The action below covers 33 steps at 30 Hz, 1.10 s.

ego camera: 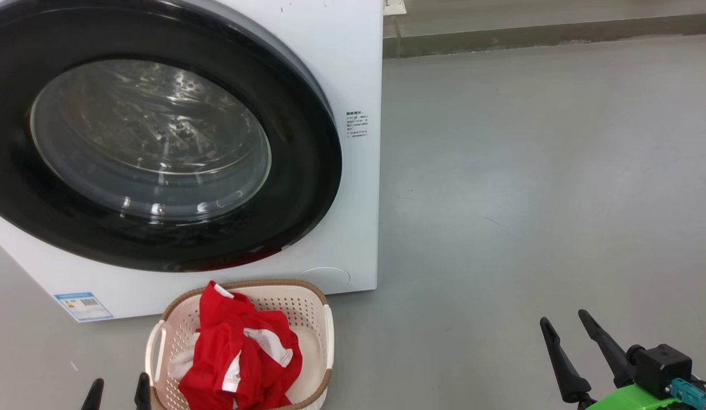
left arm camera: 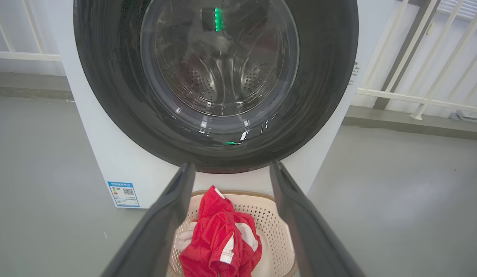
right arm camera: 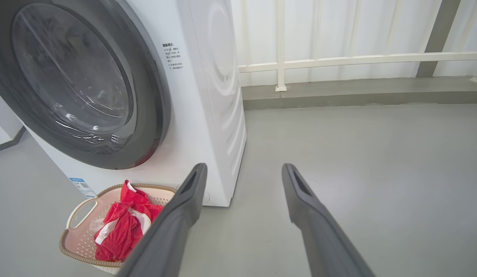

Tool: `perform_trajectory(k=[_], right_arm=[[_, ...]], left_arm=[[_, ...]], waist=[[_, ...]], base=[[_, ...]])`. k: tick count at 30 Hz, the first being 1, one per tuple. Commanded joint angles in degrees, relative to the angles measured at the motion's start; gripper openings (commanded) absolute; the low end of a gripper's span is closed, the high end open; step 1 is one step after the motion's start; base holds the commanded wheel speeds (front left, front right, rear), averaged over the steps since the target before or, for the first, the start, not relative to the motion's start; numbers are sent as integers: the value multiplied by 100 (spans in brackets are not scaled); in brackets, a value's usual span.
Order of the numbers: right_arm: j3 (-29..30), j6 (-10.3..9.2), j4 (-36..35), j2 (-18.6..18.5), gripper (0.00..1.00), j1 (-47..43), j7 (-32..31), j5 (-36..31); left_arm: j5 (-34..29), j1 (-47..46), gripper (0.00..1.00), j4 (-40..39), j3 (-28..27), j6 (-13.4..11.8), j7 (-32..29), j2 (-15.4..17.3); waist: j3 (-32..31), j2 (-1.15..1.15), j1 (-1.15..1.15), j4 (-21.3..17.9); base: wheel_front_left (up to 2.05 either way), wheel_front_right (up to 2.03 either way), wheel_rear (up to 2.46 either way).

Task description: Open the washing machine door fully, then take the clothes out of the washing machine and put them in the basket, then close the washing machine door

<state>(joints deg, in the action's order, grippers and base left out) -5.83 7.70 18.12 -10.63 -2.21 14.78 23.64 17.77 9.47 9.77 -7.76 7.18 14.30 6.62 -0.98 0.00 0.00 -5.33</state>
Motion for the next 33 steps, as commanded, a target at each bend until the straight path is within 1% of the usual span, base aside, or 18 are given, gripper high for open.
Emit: perform_trajectory(k=[1, 3, 4, 9, 11, 15, 19, 33], right_arm=[[-65, -21, -158, -88, 100, 54, 22, -25], [-64, -21, -164, -87, 100, 50, 22, -25], [2, 0, -10, 2, 0, -1, 0, 1], [-76, 1, 322, 184, 0, -33, -20, 8], [-56, 1, 331, 211, 0, -15, -63, 159], [-16, 0, 298, 225, 0, 5, -126, 384], [21, -1, 276, 240, 0, 31, -190, 607], [157, -3, 194, 295, 0, 134, -417, 1385]], left_arm=[[-31, -157, 100, -160, -224, 31, 70, 68], [-33, -159, 100, -167, -227, 31, 70, 56], [-4, -1, 0, -6, -7, 0, 0, -10], [6, 0, 0, 325, 65, -9, -21, -182], [165, -39, 0, 356, 56, -8, -75, -202], [404, -83, 0, 351, 60, -7, -143, -207], [642, -130, 0, 355, 66, -5, -204, -213], [1477, -309, 0, 364, 77, -1, -430, -233]], waist=[[-1, 0, 0, 7], [-2, 0, 0, 14], [-2, 0, 0, 14], [-2, 0, 0, 15], [-1, 0, 1, 23], [-9, 0, 13, 43], [4, 0, 1, 60], [21, 0, 0, 118]], base=[[0, 0, 0], [0, 0, 0], [0, 0, 0], [0, 0, 0], [0, 0, 0], [0, 0, 0], [0, 0, 0], [0, 0, 0]])
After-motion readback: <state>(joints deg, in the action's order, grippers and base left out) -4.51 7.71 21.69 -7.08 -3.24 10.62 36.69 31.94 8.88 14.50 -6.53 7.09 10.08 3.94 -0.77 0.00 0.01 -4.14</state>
